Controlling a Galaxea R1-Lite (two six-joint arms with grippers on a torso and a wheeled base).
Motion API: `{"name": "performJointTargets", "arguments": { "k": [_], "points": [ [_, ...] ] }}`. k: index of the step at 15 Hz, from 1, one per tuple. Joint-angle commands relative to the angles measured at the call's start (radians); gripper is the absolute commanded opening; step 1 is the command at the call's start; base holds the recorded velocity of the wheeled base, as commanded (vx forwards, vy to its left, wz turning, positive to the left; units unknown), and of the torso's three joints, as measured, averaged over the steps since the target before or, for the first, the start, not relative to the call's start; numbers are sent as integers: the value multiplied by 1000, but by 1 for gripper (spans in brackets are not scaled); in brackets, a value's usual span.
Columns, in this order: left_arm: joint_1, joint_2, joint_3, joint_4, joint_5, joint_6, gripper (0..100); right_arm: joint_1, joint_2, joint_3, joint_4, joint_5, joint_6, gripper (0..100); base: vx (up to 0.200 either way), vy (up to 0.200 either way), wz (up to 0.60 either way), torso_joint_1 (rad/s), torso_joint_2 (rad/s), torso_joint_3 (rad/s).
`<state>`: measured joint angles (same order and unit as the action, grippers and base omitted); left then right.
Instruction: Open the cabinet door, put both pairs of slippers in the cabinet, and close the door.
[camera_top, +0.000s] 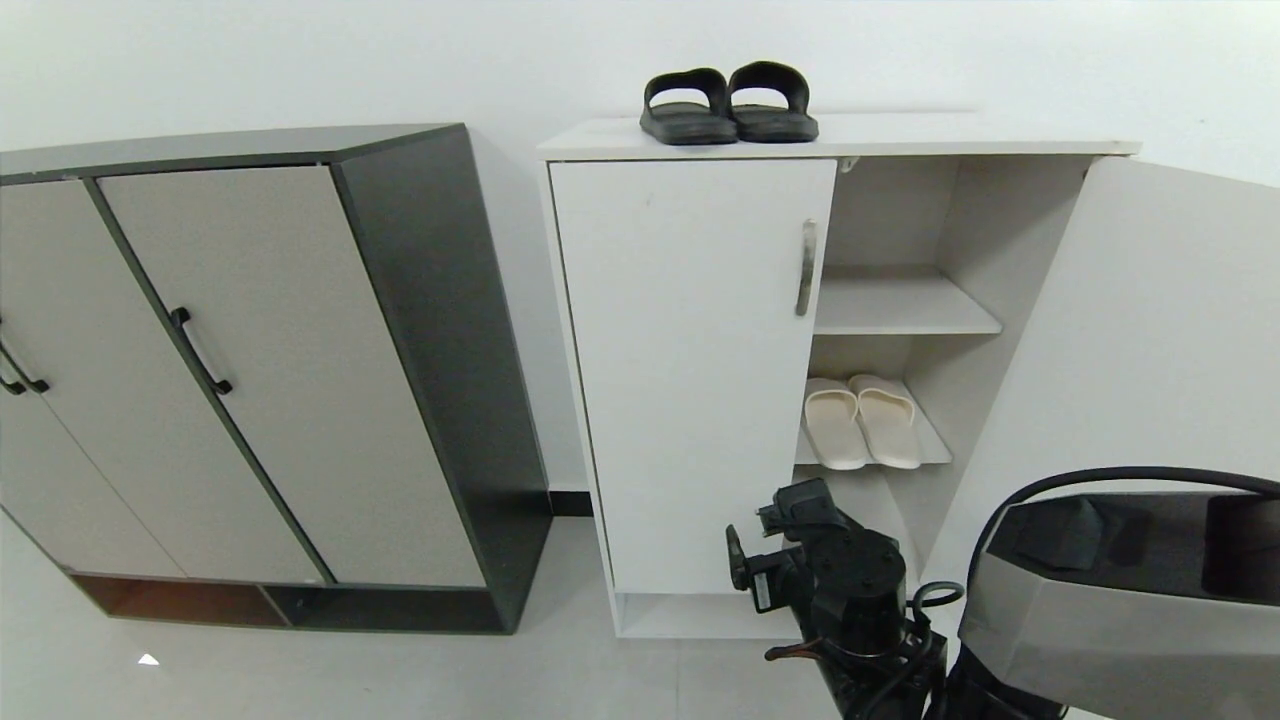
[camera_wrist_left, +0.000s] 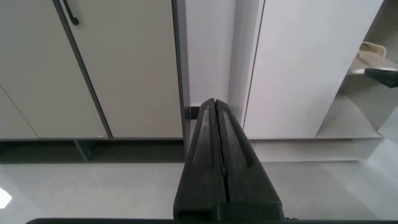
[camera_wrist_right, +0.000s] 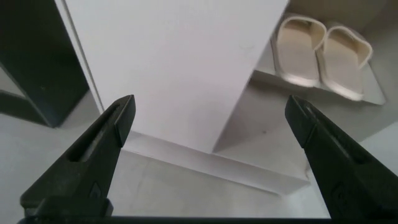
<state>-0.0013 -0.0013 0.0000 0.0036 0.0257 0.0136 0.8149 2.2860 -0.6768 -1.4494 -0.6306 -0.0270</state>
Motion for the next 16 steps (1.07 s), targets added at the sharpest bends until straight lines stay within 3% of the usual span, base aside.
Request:
{"name": "performJointTargets", "arguments": {
  "k": [1,7,16],
  "points": [
    [0,1,0,-1,0,0,0,0,7,-4,3,0,-1,100,0,0,0,36,-149,-359],
    [1,1,0,-1,0,-1,0,1,12,-4,3,0,-2,100,0,0,0,71,-494,-356],
    [1,1,0,-1,0,0,0,1,13,-3,4,0,-2,100,0,0,0,155,-472,-324]
  ]
}}
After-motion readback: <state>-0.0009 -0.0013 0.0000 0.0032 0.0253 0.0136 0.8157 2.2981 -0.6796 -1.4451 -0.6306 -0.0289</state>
